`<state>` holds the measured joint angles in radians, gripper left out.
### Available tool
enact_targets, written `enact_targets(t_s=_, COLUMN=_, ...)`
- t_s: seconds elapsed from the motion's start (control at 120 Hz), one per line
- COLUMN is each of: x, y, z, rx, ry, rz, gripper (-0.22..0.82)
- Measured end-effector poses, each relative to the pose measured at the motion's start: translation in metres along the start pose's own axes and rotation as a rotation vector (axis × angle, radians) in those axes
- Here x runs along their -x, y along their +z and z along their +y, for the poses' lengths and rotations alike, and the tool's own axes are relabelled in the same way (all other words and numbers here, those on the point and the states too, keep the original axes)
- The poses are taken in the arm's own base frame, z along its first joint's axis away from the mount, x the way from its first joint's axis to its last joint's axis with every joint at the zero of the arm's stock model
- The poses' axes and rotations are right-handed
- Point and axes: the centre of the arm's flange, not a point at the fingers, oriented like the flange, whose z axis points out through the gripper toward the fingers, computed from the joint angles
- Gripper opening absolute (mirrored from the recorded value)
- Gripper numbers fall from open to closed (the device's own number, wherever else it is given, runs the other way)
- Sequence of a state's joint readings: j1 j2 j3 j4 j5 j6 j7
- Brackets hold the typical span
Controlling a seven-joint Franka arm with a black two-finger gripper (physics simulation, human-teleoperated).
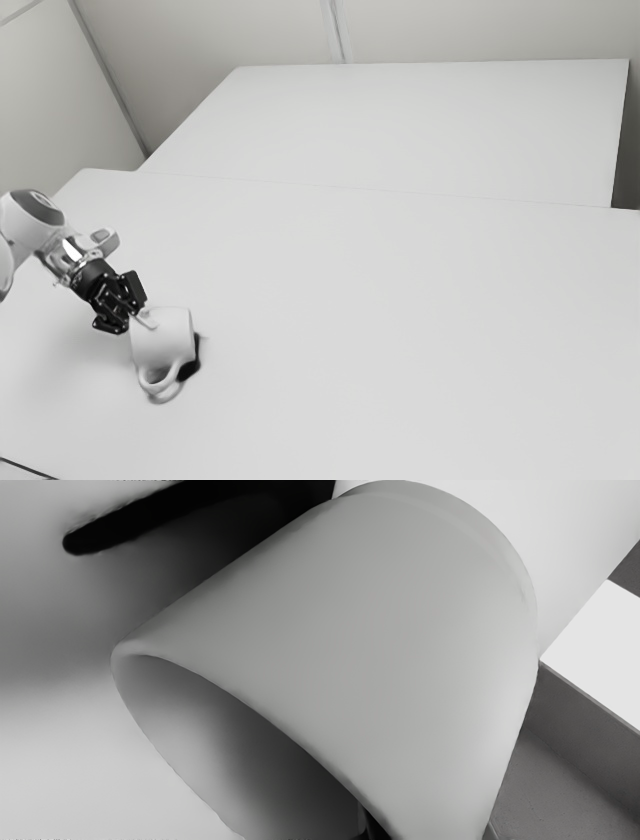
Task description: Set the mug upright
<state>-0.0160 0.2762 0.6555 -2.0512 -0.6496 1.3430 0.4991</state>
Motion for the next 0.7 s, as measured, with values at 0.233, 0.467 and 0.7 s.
enact_targets(t_s=0.233, x=0.008, y=-0.01, z=0.017, rx=-0.006, ry=0.032, rz=0.026, gripper=-0.11)
enact_targets(t_s=0.467, x=0.008, y=-0.013, z=0.042, rx=-0.057, ry=0.047, rz=0.041, gripper=-0.12)
enact_targets(t_s=0.7, x=0.007, y=-0.01, z=0.1, rx=-0.238, ry=0.062, rz=0.043, gripper=-0.12)
